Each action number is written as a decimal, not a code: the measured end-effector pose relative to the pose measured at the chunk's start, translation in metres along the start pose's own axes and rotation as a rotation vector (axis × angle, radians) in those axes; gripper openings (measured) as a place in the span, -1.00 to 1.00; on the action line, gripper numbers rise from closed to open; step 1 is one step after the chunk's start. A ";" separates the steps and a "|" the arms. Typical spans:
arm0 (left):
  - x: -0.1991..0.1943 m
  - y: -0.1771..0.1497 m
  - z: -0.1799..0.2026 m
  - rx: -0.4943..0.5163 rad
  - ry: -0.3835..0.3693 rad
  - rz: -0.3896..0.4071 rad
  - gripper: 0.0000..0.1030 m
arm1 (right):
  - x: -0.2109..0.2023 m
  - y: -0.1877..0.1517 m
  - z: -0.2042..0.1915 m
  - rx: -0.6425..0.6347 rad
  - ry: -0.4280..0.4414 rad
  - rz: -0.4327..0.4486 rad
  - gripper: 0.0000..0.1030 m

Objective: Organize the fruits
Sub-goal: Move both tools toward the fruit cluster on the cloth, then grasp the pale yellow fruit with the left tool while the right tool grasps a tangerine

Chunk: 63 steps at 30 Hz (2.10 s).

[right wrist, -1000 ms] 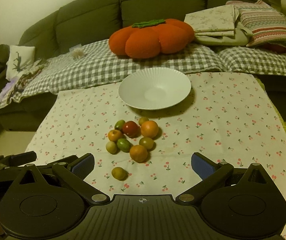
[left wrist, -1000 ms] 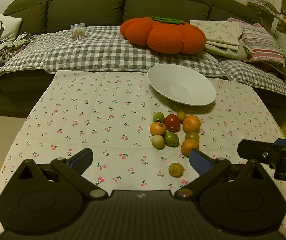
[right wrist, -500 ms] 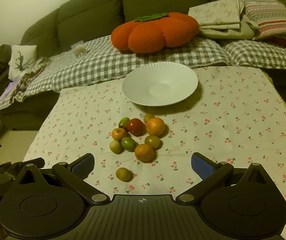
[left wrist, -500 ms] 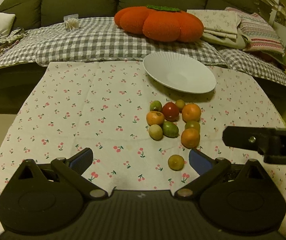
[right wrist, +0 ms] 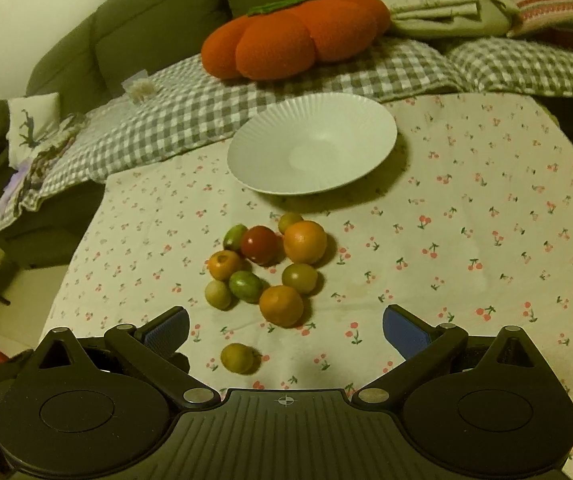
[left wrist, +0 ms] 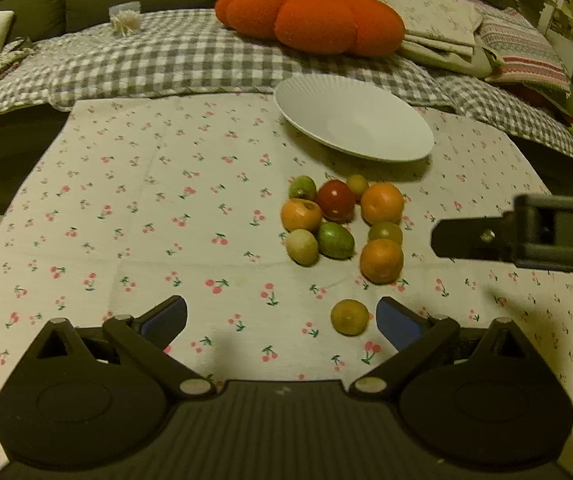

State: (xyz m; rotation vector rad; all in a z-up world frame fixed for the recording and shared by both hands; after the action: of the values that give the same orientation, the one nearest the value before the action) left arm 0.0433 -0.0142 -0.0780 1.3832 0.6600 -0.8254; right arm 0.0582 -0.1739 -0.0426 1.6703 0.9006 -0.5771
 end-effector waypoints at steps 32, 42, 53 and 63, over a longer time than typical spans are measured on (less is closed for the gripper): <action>0.042 -0.008 0.021 0.091 -0.185 -0.017 0.06 | 0.061 0.008 0.025 0.085 0.052 -0.101 0.35; 0.044 -0.013 0.040 0.178 -0.208 0.019 -0.40 | 0.072 0.005 0.016 0.048 0.055 -0.126 0.21; 0.044 -0.010 0.040 0.174 -0.203 0.031 -0.55 | 0.084 0.003 0.003 -0.026 0.030 -0.125 0.00; 0.034 -0.002 0.027 0.142 -0.200 0.058 -0.55 | 0.083 0.005 -0.003 -0.050 0.068 -0.110 -0.36</action>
State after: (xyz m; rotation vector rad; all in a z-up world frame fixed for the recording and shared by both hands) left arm 0.0594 -0.0452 -0.1044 1.4179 0.4118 -0.9648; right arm 0.1112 -0.1497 -0.1017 1.6111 1.0533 -0.5703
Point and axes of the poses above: each gripper's, at about its wrist camera, not at the fingertips, and x roughly the way its jaws point, z to its right, y to its top, the point moved 4 cm from there along x, roughly the way its jaws point, and after that the axes turned 3 degrees about -z, right-handed, at the moved point
